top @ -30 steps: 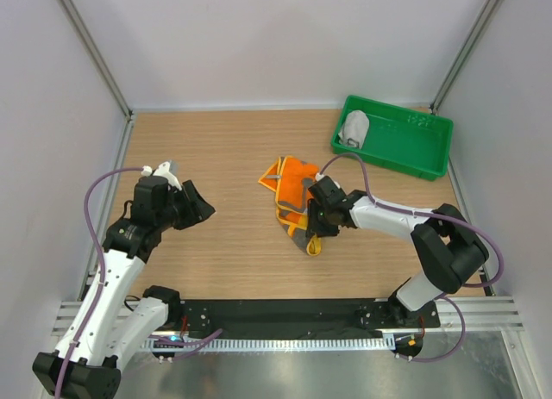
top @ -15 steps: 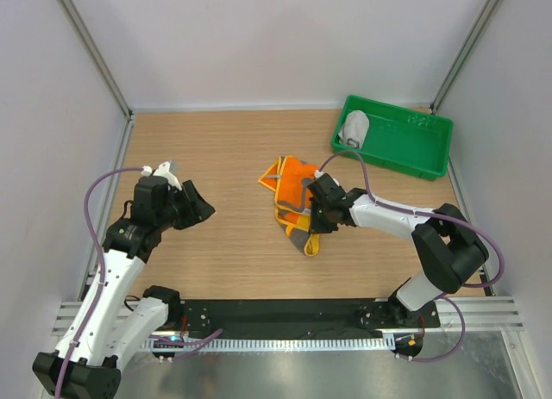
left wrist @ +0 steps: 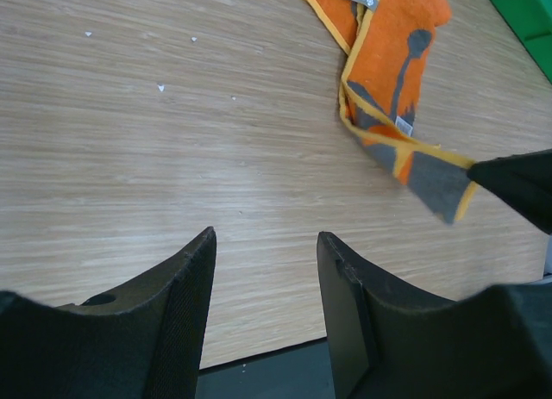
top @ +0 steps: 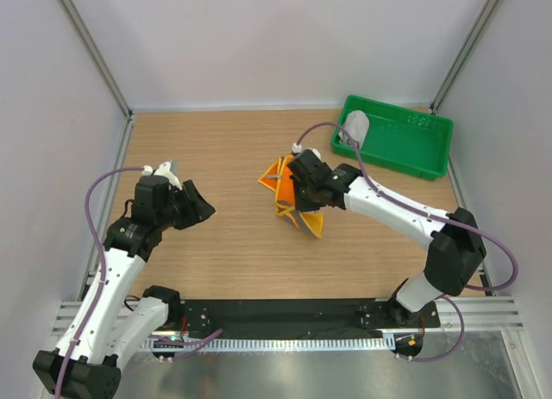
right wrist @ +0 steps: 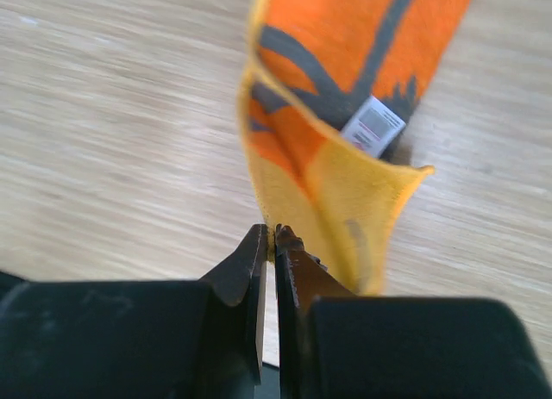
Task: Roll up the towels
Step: Flatten the towel
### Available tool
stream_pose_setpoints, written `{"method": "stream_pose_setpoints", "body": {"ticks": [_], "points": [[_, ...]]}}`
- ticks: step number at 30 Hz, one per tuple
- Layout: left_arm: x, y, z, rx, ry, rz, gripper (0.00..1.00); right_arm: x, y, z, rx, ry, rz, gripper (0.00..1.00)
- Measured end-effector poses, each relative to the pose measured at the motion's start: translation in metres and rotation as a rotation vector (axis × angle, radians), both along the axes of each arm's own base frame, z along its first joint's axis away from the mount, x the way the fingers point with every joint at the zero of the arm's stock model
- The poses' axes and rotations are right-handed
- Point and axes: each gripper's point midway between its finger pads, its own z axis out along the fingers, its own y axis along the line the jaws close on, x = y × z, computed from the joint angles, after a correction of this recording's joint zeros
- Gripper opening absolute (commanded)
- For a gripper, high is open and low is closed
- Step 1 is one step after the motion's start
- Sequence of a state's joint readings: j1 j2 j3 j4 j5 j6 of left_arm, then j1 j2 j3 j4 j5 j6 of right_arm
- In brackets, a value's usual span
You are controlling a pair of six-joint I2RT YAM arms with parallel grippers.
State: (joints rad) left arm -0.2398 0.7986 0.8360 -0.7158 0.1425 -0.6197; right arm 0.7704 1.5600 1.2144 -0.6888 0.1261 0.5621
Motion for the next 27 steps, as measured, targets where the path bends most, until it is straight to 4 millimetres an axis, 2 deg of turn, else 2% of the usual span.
{"method": "stream_pose_setpoints", "body": {"ticks": [4,6,8,11,13,15,16,19,21,22,24,25,27], "points": [[0.0,0.0,0.0,0.001,0.002,0.001,0.52,0.008,0.013,0.079,0.034,-0.153,0.03,0.01],[0.0,0.0,0.0,0.002,0.001,0.002,0.52,0.007,0.002,0.133,0.082,-0.259,0.008,0.01],[0.0,0.001,-0.001,0.003,0.001,0.004,0.52,0.003,-0.018,0.188,0.141,-0.379,-0.038,0.01],[0.002,0.003,-0.001,0.012,0.0,0.015,0.52,-0.016,-0.071,0.267,0.227,-0.565,-0.147,0.01],[0.002,0.004,-0.002,0.017,0.002,0.023,0.52,-0.03,-0.099,0.283,0.24,-0.614,-0.205,0.01],[0.005,0.005,-0.006,0.024,0.02,0.033,0.52,-0.039,-0.116,0.272,0.226,-0.612,-0.236,0.01],[0.006,0.005,-0.01,0.028,0.036,0.035,0.51,-0.041,-0.118,0.254,0.196,-0.583,-0.24,0.01],[0.011,0.0,-0.027,0.041,0.105,0.036,0.5,-0.042,-0.113,0.167,0.031,-0.414,-0.215,0.01],[0.014,-0.008,-0.04,0.061,0.15,0.021,0.5,-0.047,-0.113,0.101,-0.112,-0.271,-0.189,0.01],[0.016,-0.013,-0.046,0.068,0.167,0.012,0.5,-0.051,-0.115,0.076,-0.172,-0.211,-0.178,0.01],[0.02,-0.028,-0.059,0.085,0.193,-0.023,0.5,-0.062,-0.122,0.051,-0.231,-0.142,-0.169,0.01],[0.023,-0.035,-0.064,0.09,0.204,-0.04,0.49,-0.065,-0.125,0.048,-0.24,-0.13,-0.17,0.01],[0.031,-0.05,-0.073,0.094,0.226,-0.066,0.48,-0.067,-0.127,0.056,-0.211,-0.15,-0.179,0.01]]}}
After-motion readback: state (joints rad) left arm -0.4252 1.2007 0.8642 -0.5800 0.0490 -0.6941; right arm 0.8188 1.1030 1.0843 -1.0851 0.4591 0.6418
